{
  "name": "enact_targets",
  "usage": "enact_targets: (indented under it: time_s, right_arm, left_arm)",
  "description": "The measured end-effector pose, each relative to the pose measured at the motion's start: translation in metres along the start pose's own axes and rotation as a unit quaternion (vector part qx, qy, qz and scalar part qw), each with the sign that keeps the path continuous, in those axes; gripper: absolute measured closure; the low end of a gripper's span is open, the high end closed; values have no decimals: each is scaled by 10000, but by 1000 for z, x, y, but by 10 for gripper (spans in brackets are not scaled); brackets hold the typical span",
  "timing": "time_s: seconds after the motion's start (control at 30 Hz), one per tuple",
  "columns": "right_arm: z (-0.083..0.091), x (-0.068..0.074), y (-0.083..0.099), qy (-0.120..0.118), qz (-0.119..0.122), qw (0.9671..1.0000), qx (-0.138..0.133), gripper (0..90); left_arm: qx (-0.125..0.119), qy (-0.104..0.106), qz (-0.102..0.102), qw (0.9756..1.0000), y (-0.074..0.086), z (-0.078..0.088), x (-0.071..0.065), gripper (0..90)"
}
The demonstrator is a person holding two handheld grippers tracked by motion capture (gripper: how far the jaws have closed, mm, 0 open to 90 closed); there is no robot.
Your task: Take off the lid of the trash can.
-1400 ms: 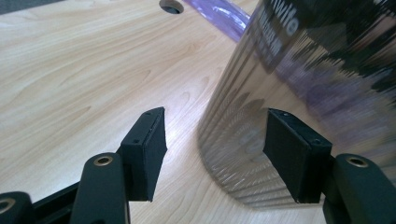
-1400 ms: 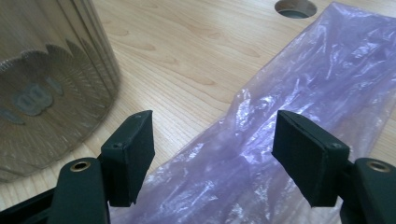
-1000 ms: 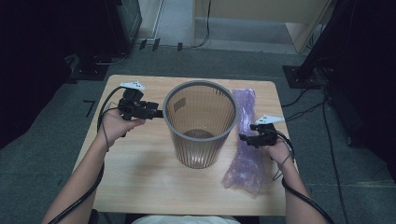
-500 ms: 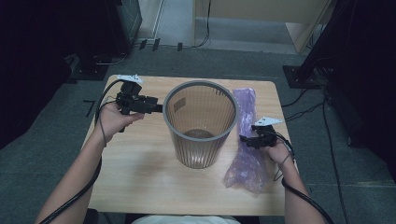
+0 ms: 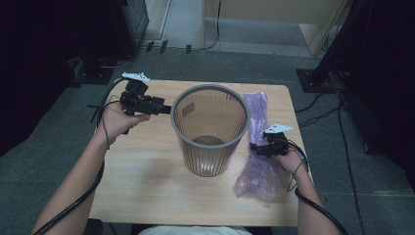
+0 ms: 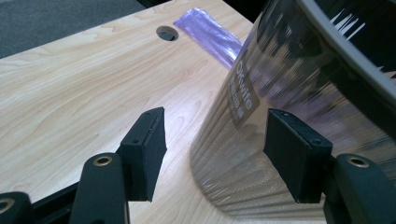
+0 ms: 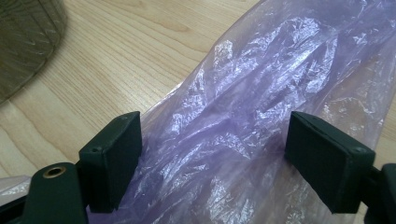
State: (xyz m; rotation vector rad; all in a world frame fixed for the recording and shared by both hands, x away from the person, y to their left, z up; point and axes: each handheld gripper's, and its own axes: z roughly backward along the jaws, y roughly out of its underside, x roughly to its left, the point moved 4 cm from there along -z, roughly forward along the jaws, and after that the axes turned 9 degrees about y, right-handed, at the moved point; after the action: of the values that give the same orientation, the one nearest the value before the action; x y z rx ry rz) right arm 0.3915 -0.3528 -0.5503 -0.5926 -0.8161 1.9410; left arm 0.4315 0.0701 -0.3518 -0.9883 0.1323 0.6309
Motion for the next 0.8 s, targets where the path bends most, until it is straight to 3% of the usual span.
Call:
enact_targets:
  time_s: [0.3, 0.43, 0.53, 0.8]
  right_arm:
    - [0, 1, 0, 35, -39, 10000, 18, 180]
    - [0, 1, 0, 33, -36, 10000, 17, 178]
    - [0, 1, 0, 34, -36, 10000, 18, 177]
    - [-1, 1, 0, 42, -28, 10000, 14, 174]
  left_arm:
    - [-7, -10, -38, 10000, -13, 6, -6, 384]
    - [-53, 132, -28, 9999, -20, 8, -13, 382]
    - [17, 58, -133, 9999, -22, 8, -15, 381]
    - [7, 56, -125, 9999, -28, 12, -17, 382]
